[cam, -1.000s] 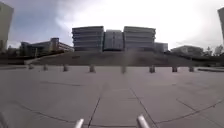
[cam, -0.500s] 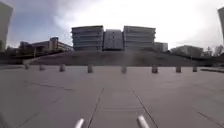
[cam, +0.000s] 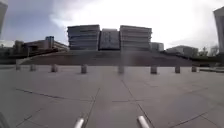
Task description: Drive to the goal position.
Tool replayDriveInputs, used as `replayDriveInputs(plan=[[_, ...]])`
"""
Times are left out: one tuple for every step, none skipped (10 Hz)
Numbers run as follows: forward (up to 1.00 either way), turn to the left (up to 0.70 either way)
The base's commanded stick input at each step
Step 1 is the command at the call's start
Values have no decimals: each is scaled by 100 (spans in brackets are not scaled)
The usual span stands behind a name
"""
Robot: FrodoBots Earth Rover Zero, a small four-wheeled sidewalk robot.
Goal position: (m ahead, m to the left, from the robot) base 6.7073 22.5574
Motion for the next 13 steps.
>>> replayDriveInputs(plan=[[100,0],[100,0],[100,0],[100,0],[100,0],[100,0],[100,10],[100,27],[100,27],[100,16],[100,0],[100,0],[100,0]])
